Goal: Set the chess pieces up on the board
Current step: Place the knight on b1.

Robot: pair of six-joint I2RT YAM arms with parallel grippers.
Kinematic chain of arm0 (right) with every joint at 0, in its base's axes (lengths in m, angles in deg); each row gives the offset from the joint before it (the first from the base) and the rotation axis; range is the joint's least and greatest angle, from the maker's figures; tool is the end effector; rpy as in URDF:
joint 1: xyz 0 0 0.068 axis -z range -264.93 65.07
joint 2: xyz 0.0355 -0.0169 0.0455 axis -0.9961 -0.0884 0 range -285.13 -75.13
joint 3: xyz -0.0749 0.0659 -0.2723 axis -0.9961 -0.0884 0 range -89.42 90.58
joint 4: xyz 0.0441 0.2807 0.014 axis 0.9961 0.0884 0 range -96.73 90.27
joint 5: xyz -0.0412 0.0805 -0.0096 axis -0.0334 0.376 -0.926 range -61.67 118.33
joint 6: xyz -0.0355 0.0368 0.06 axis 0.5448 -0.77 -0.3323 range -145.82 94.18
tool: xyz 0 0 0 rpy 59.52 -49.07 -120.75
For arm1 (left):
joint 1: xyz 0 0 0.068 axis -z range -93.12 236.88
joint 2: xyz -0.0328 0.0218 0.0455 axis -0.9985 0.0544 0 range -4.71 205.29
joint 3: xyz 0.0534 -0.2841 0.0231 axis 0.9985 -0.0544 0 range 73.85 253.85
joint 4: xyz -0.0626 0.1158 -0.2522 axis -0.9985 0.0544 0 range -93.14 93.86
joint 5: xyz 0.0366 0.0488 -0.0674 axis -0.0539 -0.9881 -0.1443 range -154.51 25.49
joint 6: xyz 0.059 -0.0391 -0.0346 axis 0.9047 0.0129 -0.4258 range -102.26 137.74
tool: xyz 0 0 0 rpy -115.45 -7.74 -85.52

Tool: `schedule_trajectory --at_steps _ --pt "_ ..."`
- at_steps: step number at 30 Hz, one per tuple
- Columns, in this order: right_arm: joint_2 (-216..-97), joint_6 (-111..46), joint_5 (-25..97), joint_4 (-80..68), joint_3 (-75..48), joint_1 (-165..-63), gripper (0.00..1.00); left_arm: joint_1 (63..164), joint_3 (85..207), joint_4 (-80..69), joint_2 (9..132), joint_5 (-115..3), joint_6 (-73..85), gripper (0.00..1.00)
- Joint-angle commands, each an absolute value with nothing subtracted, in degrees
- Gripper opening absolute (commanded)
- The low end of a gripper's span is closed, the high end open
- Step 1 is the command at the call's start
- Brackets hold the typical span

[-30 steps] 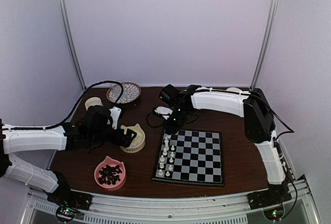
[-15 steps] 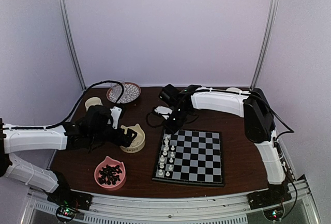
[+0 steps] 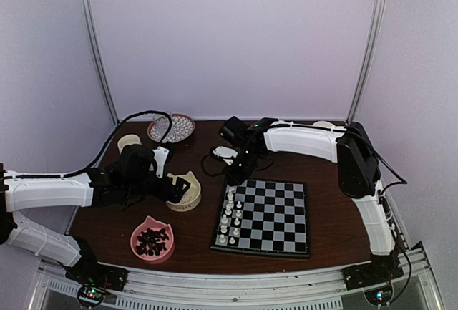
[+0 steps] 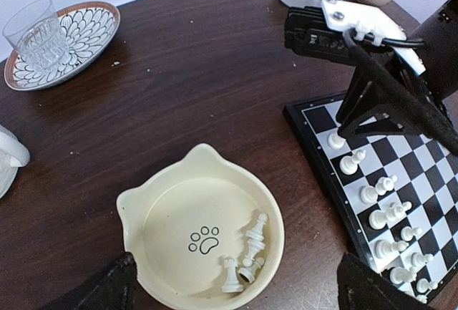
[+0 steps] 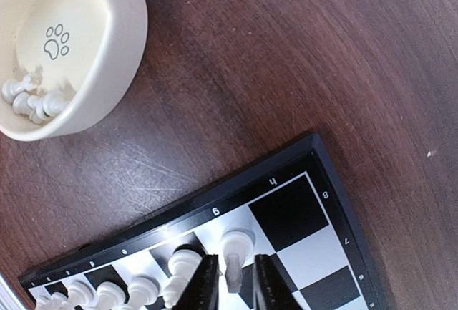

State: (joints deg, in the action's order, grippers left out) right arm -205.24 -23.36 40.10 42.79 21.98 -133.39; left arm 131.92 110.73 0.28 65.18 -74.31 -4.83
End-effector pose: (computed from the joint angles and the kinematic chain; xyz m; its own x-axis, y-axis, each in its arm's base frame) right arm 0.3398 0.4042 0.1691 -0.5816 -0.7199 -0.3787 -0.8087 0.5621 0.1734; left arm 0.2165 -0.2005 0.1980 -0.6180 0.0837 -0.7817 0.3935 0.8937 -0.2154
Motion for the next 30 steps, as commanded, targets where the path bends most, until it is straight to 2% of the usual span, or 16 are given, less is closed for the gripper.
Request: schedule_trajectory --at_steps 1,7,13,22,27,30 --pt "-205.38 -24.02 39.76 41.98 23.53 -133.79 0.23 131.48 112.34 -0.68 65.68 -73.48 -5.2 0.98" --pt "-202.62 -25.55 37.0 40.2 22.4 -133.79 0.27 131.57 112.58 -0.21 65.7 -73.56 -5.2 0.98" --pt "-193.62 -28.01 34.15 32.62 14.69 -133.81 0.27 131.53 114.56 4.11 67.11 -75.55 -7.43 0.97" --pt "-178.11 -29.76 33.56 21.85 -0.62 -134.65 0.28 129.63 119.54 10.02 73.58 -76.84 -8.25 0.78" --pt "-169.95 -30.62 30.77 17.41 -10.96 -134.87 0.28 127.5 120.06 11.39 74.01 -78.63 -7.21 0.77" --pt "-165.31 -31.63 30.71 9.95 -20.31 -134.91 0.28 126.56 119.72 11.19 73.24 -79.86 -4.82 0.77"
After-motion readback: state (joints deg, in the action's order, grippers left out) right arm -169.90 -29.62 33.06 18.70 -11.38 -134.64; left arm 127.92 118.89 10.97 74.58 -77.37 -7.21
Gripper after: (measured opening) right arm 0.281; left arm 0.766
